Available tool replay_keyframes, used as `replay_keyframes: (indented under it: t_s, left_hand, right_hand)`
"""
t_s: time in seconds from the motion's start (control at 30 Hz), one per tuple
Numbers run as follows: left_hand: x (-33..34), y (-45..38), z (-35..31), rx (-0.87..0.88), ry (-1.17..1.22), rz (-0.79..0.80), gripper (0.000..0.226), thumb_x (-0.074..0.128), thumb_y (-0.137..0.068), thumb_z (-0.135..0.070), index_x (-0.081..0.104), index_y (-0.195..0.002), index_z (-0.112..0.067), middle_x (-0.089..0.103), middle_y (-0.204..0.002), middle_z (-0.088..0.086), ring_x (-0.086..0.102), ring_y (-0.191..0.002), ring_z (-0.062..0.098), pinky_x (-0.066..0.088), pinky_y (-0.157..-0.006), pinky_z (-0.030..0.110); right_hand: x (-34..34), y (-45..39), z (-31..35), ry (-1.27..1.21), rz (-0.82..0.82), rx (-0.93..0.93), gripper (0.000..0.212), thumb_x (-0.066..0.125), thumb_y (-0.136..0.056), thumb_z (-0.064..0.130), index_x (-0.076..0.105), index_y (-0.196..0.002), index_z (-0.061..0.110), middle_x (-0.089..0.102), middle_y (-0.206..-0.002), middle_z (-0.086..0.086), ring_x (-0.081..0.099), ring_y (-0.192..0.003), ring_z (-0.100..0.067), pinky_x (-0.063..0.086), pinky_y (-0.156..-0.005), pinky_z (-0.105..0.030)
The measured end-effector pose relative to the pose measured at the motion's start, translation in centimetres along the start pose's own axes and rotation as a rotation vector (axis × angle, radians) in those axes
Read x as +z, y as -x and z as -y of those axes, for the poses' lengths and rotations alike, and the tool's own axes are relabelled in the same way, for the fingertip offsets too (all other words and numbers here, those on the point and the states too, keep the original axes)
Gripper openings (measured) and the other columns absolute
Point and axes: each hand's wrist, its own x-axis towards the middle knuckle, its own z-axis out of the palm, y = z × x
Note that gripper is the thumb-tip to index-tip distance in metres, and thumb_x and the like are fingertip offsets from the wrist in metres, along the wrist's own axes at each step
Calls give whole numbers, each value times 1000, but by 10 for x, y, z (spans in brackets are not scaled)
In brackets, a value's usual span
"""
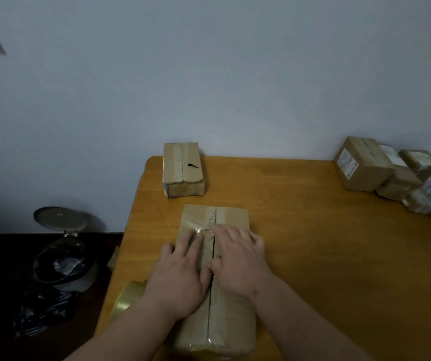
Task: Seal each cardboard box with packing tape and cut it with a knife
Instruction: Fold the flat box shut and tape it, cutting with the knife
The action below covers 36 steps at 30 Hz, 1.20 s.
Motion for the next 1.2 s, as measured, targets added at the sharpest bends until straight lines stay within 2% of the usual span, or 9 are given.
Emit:
replay_keyframes:
  t_s: [0.17, 0.27, 0.37, 0.5, 0.63, 0.73, 0.9, 1.0, 1.2]
  left_hand:
    - [5, -6, 3, 46, 7, 31, 73, 20, -97, -54, -4, -157, -20, -15, -163, -1, -7, -150, 24, -3, -123, 36]
    - [4, -9, 5, 24, 77, 66, 73, 23, -95, -55, 0, -157, -24, -13, -163, -9, 18, -143, 29, 16, -120, 38]
    - [-7, -14, 9, -21, 111, 53, 70, 27, -90, -61, 7, -153, -37, -3, -157, -20, 41, -120, 25, 39, -102, 41]
    - [-10, -18, 15, -7, 137, 43, 69, 29, -89, -67, 9, -150, -44, 3, -153, -19, 43, -121, 23, 43, -100, 41]
    - [-8, -23, 13, 24, 61, 46, 71, 26, -87, -71, 11, -150, -43, 0, -152, -16, 38, -126, 22, 41, -102, 43]
    - [-2, -24, 15, 22, 170, 40, 71, 33, -89, -69, 11, -151, -43, -5, -151, -22, 25, -135, 20, 37, -106, 41]
    - [9, -11, 17, -113, 644, -81, 84, 34, -81, -75, -2, -152, -48, -24, -150, -35, 3, -134, -7, 18, -109, 25]
    - [11, -12, 17, -121, 671, -24, 100, 25, -72, -81, -11, -153, -35, -20, -153, -28, -8, -140, -9, 6, -111, 18]
    - [8, -14, 21, -136, 536, 39, 84, 35, -93, -62, -16, -153, -34, -21, -156, -25, -4, -136, -10, 12, -109, 18]
  right_hand:
    - [4, 0, 0, 93, -4, -35, 70, 21, -81, 46, 28, -149, 35, 25, -150, 18, 18, -138, -7, 7, -109, -41]
    - [0, -4, 1, 96, 31, -22, 69, 24, -81, 47, 29, -149, 36, 25, -152, 15, 17, -140, -9, 8, -111, -45]
    - [-2, 2, 0, 20, -8, 123, 67, 34, -83, 52, 23, -148, 42, 20, -156, 8, 15, -143, -16, 14, -114, -48]
    - [4, 27, -8, -211, 37, 376, 80, 47, -84, 61, 7, -150, 37, 12, -155, 6, 27, -137, -20, 35, -108, -43]
    - [1, 26, -12, -202, 115, 350, 78, 47, -86, 65, 12, -150, 38, 23, -146, 6, 47, -122, -19, 44, -96, -37]
    - [-5, 22, -13, -203, 115, 344, 79, 50, -84, 65, 13, -148, 38, 25, -142, 6, 45, -122, -18, 44, -97, -39]
    - [-1, 24, -14, -243, 42, 303, 83, 51, -85, 57, 1, -150, 39, -3, -158, 12, 14, -145, -19, 24, -116, -42]
    - [-5, 13, -8, -68, -78, 99, 72, 36, -91, 56, 5, -153, 36, -7, -162, 10, -3, -149, -16, 5, -120, -43]
    - [0, -9, 0, 149, 64, -97, 62, 12, -97, 61, 14, -154, 37, -4, -163, 15, -10, -150, -13, -9, -118, -49]
